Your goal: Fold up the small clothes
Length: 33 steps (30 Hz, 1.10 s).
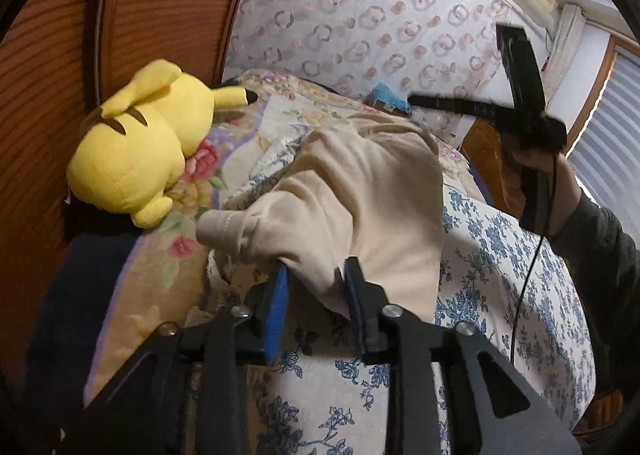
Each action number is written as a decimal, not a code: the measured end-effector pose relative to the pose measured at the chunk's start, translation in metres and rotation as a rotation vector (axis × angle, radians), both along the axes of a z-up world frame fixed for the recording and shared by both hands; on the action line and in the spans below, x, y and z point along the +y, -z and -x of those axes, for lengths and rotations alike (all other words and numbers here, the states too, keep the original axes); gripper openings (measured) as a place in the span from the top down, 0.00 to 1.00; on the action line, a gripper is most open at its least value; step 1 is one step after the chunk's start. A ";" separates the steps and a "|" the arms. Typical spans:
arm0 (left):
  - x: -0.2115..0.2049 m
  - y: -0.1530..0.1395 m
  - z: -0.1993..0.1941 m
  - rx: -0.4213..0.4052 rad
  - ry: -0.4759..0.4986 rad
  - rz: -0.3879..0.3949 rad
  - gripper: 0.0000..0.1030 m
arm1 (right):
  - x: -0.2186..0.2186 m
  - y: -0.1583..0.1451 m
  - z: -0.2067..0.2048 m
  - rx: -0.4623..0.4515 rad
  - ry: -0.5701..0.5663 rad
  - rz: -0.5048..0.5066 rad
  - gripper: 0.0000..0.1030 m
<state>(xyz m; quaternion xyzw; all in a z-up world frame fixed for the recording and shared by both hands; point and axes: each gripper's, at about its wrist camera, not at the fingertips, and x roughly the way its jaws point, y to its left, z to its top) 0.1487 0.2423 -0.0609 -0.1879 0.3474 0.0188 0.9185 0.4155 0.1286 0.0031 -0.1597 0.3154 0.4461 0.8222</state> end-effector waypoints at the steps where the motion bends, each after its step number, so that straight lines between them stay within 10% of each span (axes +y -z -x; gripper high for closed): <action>1: -0.001 -0.004 0.003 -0.011 -0.007 -0.014 0.61 | -0.002 0.003 0.003 0.009 -0.002 0.006 0.53; 5: -0.005 -0.017 0.003 -0.043 -0.016 -0.057 0.43 | -0.007 0.020 0.019 0.035 -0.013 0.025 0.53; 33: -0.047 0.022 -0.062 0.087 0.065 -0.159 0.43 | -0.055 0.070 0.014 0.368 0.113 -0.100 0.31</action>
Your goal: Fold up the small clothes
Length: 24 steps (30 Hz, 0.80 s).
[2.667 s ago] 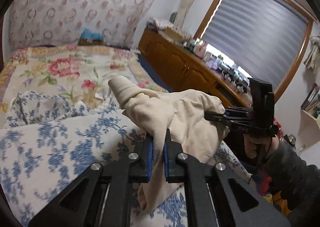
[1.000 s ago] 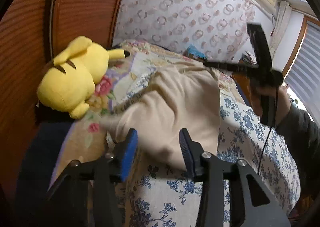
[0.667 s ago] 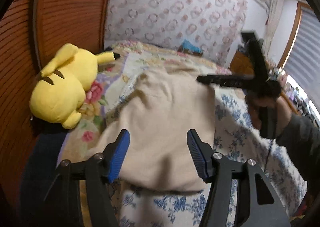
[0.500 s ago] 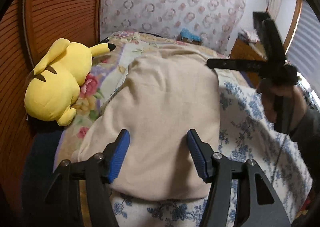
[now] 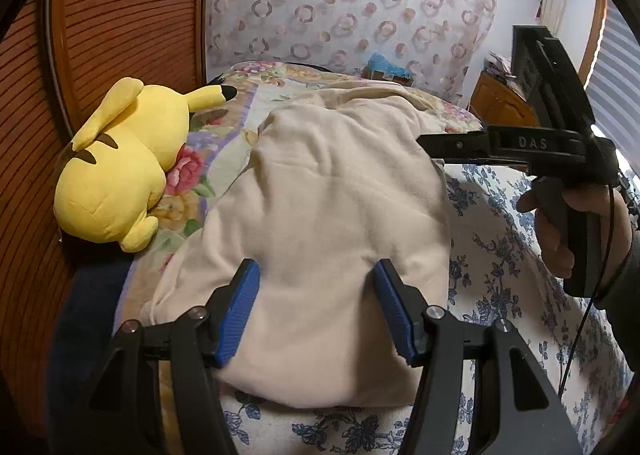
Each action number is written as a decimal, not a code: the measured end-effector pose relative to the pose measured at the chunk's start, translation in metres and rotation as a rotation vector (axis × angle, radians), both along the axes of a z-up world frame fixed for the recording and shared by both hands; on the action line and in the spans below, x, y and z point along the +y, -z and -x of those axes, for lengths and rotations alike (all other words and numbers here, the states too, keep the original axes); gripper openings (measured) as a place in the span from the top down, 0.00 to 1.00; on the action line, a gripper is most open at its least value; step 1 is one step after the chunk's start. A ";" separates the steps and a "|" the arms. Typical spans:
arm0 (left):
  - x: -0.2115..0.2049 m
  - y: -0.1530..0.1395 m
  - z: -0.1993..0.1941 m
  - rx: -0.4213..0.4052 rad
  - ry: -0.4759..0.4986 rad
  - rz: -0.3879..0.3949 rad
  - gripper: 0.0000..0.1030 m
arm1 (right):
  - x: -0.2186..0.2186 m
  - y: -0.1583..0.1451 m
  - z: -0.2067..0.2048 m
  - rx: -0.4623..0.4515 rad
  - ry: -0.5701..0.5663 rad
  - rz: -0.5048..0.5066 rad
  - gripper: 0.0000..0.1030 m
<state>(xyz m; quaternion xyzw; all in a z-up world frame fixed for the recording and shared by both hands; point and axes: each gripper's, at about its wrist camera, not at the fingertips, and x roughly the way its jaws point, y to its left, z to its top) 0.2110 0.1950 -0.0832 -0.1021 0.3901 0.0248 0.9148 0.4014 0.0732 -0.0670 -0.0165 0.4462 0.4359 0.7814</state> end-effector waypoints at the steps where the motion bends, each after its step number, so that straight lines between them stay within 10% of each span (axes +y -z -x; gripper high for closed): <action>1: 0.001 0.000 -0.001 0.001 0.000 0.001 0.43 | 0.002 0.001 -0.001 0.011 0.002 -0.006 0.30; 14: -0.004 0.004 0.001 -0.003 -0.001 0.007 0.43 | 0.049 0.005 -0.036 0.127 0.016 -0.078 0.26; 19: -0.005 0.002 0.004 -0.004 0.009 0.022 0.43 | 0.062 -0.010 -0.034 0.154 -0.082 -0.170 0.72; 24: -0.009 -0.002 0.008 -0.015 0.019 0.030 0.43 | 0.065 -0.054 -0.010 0.098 -0.236 -0.316 0.73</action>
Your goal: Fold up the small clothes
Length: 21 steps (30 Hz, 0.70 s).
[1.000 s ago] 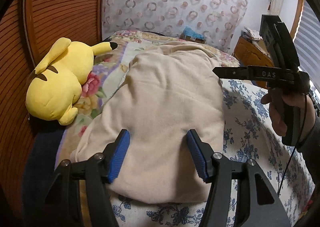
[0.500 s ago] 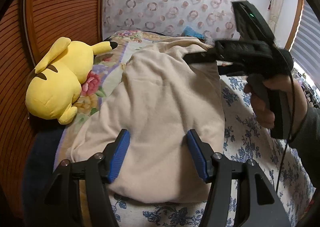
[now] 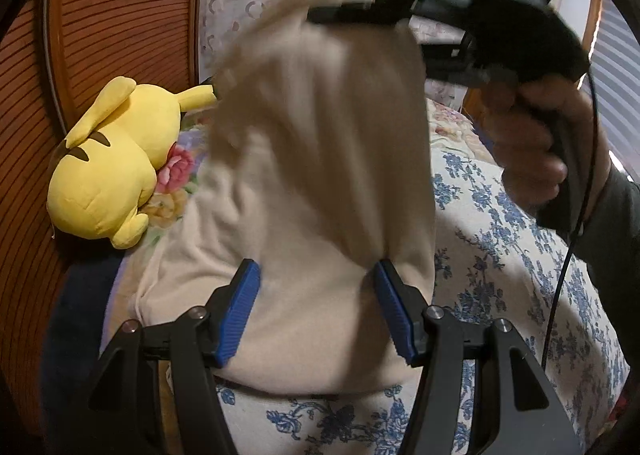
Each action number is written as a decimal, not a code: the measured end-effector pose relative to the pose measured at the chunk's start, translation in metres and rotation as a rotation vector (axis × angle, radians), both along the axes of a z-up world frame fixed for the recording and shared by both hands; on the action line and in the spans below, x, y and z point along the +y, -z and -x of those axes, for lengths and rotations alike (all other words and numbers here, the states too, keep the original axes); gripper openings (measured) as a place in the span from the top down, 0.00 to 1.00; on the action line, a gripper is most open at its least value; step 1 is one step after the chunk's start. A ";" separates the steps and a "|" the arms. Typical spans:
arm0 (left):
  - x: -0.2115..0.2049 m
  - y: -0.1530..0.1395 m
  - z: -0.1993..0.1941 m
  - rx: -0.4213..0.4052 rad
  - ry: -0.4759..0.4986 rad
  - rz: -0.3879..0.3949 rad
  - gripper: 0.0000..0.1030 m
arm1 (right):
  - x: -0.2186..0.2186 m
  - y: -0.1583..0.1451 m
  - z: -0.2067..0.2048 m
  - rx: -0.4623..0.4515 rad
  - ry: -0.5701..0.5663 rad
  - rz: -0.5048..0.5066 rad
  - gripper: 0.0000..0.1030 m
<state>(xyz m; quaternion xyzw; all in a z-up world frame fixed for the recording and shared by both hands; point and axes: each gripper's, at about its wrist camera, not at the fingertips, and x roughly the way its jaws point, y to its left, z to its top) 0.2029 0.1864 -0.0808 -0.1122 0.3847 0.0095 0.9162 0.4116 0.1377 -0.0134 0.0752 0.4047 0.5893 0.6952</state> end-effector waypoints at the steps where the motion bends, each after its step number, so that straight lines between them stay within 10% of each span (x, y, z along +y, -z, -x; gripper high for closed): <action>1: 0.000 0.000 0.000 0.002 0.000 0.003 0.43 | -0.004 -0.008 0.002 -0.010 -0.008 -0.031 0.73; 9: -0.002 0.007 -0.004 0.014 0.012 -0.011 0.43 | -0.007 0.051 -0.039 -0.042 0.180 0.348 0.55; 12: -0.004 0.008 -0.004 0.013 0.015 -0.022 0.43 | -0.017 0.052 -0.039 -0.083 0.203 0.351 0.41; 21: -0.005 0.010 -0.006 0.017 0.009 -0.034 0.42 | -0.045 0.009 -0.033 -0.351 0.350 0.357 0.41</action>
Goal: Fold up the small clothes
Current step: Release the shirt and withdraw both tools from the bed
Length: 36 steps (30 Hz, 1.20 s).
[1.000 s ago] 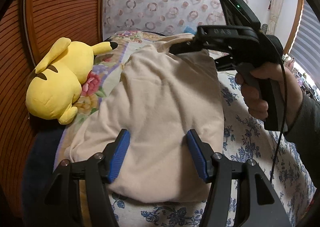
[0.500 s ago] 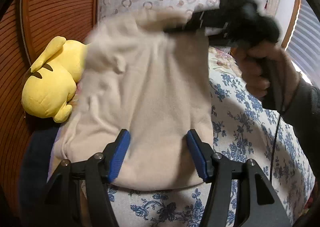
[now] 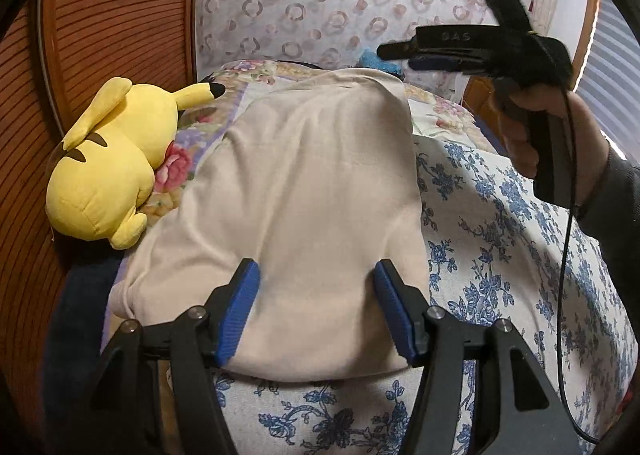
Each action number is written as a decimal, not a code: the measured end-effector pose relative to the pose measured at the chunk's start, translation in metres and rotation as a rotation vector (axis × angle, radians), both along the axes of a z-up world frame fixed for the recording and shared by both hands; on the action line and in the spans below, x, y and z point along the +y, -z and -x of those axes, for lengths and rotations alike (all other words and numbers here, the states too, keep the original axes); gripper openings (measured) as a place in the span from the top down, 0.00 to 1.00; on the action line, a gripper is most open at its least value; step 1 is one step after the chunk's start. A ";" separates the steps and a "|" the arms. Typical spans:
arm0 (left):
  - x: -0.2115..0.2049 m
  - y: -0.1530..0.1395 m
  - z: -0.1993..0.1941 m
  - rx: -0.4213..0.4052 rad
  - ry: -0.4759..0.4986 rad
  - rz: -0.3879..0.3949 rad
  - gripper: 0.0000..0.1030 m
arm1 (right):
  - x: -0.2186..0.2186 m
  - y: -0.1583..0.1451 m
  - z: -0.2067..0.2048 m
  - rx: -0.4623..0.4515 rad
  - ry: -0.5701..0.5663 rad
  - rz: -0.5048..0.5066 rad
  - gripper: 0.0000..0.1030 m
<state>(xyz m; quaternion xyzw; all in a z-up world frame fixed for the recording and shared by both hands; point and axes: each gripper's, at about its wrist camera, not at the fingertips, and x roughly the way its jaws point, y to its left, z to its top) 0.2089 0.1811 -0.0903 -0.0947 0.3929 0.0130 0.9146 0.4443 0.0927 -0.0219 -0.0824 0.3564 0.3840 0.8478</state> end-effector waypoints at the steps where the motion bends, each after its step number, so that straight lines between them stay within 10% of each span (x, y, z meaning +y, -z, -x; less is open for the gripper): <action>1: -0.001 0.000 0.000 0.002 0.000 -0.007 0.42 | -0.001 -0.004 0.006 -0.048 0.000 0.000 0.41; 12: -0.011 0.001 -0.003 0.024 0.001 -0.076 0.39 | 0.020 0.042 0.019 -0.003 -0.080 0.092 0.46; 36: -0.053 -0.035 0.031 -0.051 -0.005 -0.144 0.38 | -0.159 -0.025 0.193 -0.157 0.103 0.003 0.39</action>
